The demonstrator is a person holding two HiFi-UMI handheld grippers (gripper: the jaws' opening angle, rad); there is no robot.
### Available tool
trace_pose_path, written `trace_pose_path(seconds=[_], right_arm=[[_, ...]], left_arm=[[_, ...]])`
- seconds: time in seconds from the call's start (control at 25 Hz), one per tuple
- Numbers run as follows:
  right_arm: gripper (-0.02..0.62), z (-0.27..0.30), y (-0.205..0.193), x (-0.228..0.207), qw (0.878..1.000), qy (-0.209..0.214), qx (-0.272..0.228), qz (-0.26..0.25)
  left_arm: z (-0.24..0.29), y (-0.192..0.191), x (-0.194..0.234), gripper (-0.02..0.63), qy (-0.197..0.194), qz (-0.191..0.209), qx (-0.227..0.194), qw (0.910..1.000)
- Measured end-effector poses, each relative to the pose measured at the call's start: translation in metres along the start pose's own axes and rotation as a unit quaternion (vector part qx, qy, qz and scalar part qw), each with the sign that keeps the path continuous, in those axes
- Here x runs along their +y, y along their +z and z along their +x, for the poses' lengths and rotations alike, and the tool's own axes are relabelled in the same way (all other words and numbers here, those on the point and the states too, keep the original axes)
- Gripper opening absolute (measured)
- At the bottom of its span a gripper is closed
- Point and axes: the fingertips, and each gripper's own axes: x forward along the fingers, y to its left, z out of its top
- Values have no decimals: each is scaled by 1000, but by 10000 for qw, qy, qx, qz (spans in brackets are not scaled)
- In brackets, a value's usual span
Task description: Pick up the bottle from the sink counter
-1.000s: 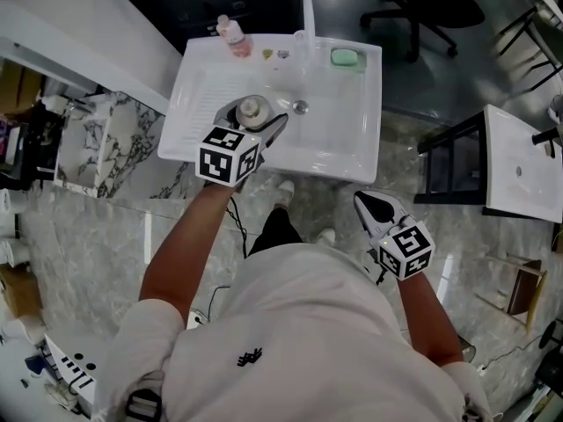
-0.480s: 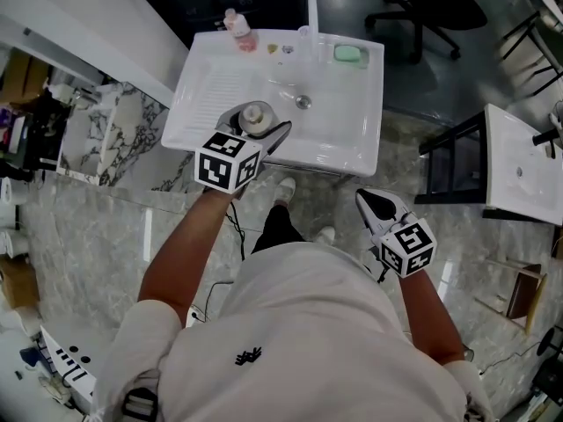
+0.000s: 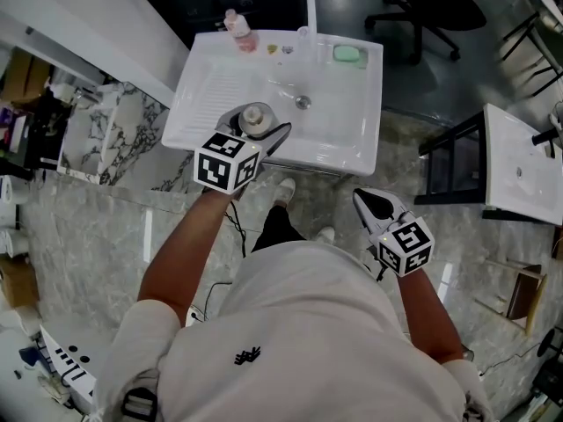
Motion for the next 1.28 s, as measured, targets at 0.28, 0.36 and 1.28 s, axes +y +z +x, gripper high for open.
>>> trace_pose_path(seconds=[0.28, 0.36, 1.28], right_arm=[[12, 2, 1, -1, 10000, 36, 6, -28], [12, 2, 1, -1, 10000, 47, 8, -34], [12, 9, 3, -3, 9997, 185, 51, -119]], left_arm=[[1, 1, 0, 342, 7, -19, 7, 10000], [2, 1, 0, 342, 6, -22, 9, 10000], [6, 0, 6, 342, 31, -75, 50, 10000]])
